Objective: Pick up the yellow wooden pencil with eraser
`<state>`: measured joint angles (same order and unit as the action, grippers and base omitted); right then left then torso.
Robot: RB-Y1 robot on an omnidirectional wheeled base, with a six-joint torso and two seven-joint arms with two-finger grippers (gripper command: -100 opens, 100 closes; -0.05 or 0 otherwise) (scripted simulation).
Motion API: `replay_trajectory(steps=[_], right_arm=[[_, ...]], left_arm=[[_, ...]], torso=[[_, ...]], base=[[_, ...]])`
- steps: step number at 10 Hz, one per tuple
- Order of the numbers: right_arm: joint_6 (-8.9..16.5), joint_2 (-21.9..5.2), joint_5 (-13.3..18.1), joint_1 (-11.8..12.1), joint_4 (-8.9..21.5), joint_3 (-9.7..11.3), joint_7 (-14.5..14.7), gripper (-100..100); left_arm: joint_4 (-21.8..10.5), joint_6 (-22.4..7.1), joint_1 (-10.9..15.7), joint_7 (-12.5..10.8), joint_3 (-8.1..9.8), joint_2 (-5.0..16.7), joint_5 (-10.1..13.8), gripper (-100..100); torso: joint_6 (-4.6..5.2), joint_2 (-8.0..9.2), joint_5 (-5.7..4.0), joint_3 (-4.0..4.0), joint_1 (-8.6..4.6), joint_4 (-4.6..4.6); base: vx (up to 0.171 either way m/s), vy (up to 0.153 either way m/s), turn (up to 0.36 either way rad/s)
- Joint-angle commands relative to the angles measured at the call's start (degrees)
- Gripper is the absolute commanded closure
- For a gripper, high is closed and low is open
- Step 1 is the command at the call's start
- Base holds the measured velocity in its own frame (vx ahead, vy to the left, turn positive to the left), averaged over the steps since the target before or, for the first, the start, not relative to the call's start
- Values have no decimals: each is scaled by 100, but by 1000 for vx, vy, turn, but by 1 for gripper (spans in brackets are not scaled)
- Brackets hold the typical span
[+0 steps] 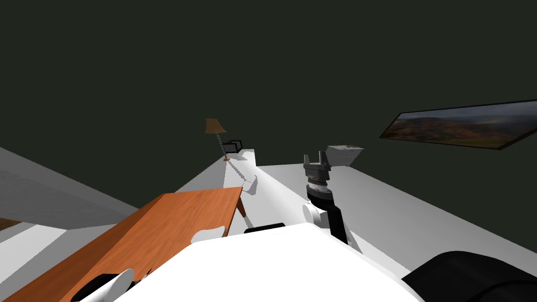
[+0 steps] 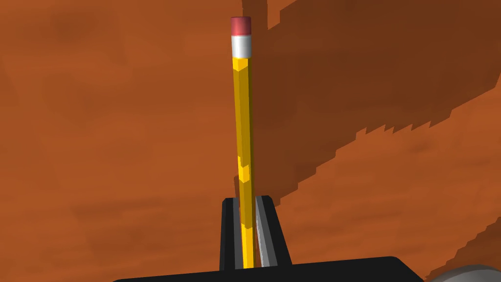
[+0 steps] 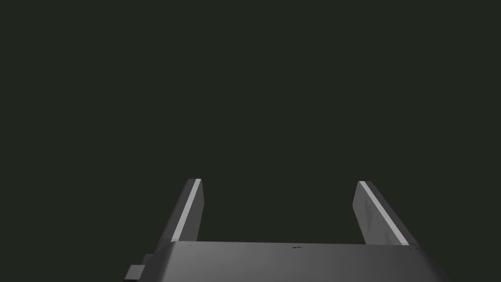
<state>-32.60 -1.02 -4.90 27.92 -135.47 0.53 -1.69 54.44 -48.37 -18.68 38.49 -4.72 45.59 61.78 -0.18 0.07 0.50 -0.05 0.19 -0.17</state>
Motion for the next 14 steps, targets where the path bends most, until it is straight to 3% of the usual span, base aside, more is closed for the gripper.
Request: replay_trajectory(steps=[1, 2, 4, 5, 7, 8, 10, 11, 13, 14], right_arm=[[0, 0, 0, 0, 0, 0, 0, 0], [0, 0, 0, 0, 0, 0, 0, 0], [0, 0, 0, 0, 0, 0, 0, 0], [0, 0, 0, 0, 0, 0, 0, 0], [0, 0, 0, 0, 0, 0, 0, 0], [0, 0, 0, 0, 0, 0, 0, 0], [0, 0, 0, 0, 0, 0, 0, 0], [0, 0, 0, 0, 0, 0, 0, 0], [0, 0, 0, 0, 0, 0, 0, 0], [0, 0, 0, 0, 0, 0, 0, 0]], left_arm=[[-37, -7, 2, 70, 192, -26, -22, 100], [-146, -141, -50, 330, 415, -147, -165, 100], [-146, -141, -50, 330, 649, -147, -165, 100], [-255, -276, -103, 591, 871, -267, -308, 100], [-255, -276, -103, 591, 1106, -267, -308, 100], [-363, -410, -155, 851, 1328, -388, -451, 100], [-363, -410, -155, 851, 1563, -388, -451, 100], [-472, -545, -207, 1080, 1773, -509, -594, 100], [-472, -545, -207, 1111, 2020, -509, -594, 100], [-581, -679, -259, 1372, 2240, -630, -737, 100]], torso=[[0, 0, 0, 0, 0, 0], [-1, -2, 0, -1, 6, 0], [0, -3, 0, -1, 5, 0], [-2, -4, 1, -2, 8, 0], [-3, -2, 0, -1, 4, 0], [-6, -1, 0, -1, 7, 0], [-8, -1, -1, -1, 2, -1], [-10, -1, 0, -1, 7, -1], [-10, -1, 0, -1, 6, 0], [-12, -1, 0, -1, 7, 0]], base=[[0, -14, -4], [0, -22, -107], [2, -14, -37], [4, -21, -104], [-1, -16, -40], [2, -23, -130], [1, -18, -25], [3, -17, -122], [0, -16, -24], [4, -26, -142]])
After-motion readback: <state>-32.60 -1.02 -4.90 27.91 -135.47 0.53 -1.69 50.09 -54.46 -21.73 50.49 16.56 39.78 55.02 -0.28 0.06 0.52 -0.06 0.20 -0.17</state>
